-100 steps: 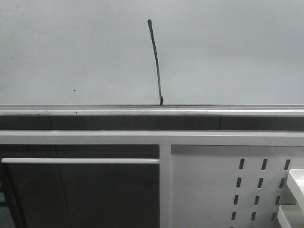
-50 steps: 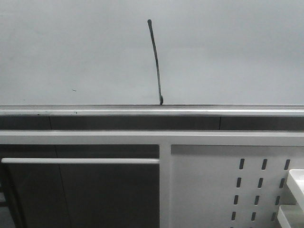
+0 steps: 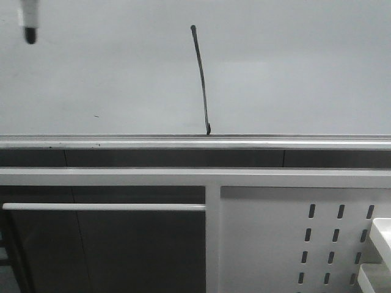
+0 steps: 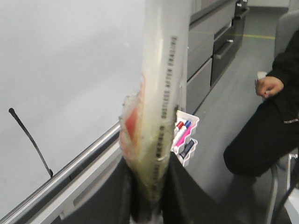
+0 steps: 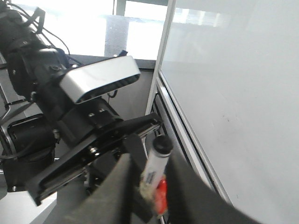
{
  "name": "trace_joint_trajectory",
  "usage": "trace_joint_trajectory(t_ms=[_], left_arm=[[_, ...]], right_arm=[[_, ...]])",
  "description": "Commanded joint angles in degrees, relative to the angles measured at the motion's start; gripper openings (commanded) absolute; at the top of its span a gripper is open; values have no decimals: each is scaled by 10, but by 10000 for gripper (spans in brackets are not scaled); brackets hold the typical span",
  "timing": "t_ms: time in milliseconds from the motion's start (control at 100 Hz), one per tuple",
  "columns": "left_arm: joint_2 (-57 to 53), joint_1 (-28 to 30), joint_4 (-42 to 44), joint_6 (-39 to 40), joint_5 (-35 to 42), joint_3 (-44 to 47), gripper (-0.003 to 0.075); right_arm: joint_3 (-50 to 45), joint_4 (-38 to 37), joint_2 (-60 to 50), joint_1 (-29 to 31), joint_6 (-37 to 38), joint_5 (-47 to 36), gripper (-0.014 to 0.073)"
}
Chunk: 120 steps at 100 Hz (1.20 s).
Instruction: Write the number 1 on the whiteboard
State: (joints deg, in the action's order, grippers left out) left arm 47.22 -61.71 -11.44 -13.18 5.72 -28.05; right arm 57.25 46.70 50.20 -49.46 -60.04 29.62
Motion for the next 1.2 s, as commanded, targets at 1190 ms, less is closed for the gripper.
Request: trace_joint_trajectory(t_ms=[1190], left_arm=[[264,149,-128,11,330,-26,-20]], right_arm=[[-292,-132,-231,91,182,-159,-42]])
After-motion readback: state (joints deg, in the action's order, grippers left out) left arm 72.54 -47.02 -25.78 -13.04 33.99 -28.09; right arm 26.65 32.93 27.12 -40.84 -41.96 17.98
